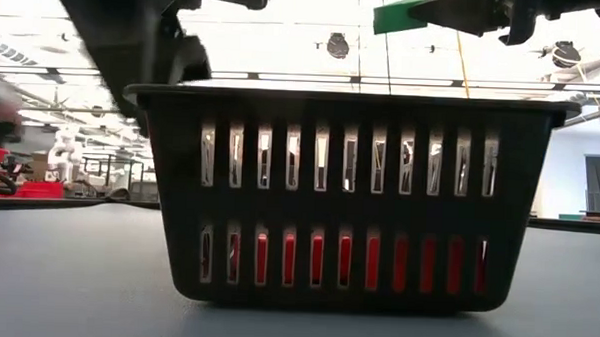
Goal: Sort & place blocks by color
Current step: Put the green block into the blue bin
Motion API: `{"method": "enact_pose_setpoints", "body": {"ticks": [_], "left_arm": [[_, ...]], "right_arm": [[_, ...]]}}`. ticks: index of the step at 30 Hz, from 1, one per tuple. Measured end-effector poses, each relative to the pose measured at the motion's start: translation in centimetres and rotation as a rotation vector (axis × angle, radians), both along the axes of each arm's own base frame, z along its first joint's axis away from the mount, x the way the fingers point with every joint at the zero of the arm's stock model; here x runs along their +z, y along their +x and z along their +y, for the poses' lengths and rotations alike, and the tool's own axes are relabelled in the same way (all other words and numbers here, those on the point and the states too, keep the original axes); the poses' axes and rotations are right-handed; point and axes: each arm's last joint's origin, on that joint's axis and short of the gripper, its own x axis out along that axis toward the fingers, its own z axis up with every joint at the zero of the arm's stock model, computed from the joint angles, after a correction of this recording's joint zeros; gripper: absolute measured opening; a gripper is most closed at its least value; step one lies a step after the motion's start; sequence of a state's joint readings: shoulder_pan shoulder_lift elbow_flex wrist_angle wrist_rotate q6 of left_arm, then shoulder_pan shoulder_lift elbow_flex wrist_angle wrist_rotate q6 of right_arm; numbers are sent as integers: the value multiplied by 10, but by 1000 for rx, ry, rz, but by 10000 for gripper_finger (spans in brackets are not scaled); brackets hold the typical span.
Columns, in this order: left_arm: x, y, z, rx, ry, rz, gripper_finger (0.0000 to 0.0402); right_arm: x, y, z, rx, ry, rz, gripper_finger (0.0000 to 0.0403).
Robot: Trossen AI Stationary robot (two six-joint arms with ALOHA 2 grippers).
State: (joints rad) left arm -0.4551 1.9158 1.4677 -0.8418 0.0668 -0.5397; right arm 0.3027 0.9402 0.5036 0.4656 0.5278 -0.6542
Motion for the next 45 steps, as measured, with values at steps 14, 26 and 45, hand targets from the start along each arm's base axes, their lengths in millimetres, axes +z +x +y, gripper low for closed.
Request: {"method": "enact_pose_setpoints", "body": {"ticks": [14, 26, 45], "left_arm": [[76, 9, 118, 185, 449, -346, 118], [54, 44, 182, 47, 366, -784, 118], [52, 45, 186, -34, 358, -1100, 118]], "right_arm": [[-28, -18, -3, -22, 388, 266, 113], [-28, -35, 20, 366, 798, 473, 112], [-42, -78, 32, 3, 1602, 944, 111]]}}
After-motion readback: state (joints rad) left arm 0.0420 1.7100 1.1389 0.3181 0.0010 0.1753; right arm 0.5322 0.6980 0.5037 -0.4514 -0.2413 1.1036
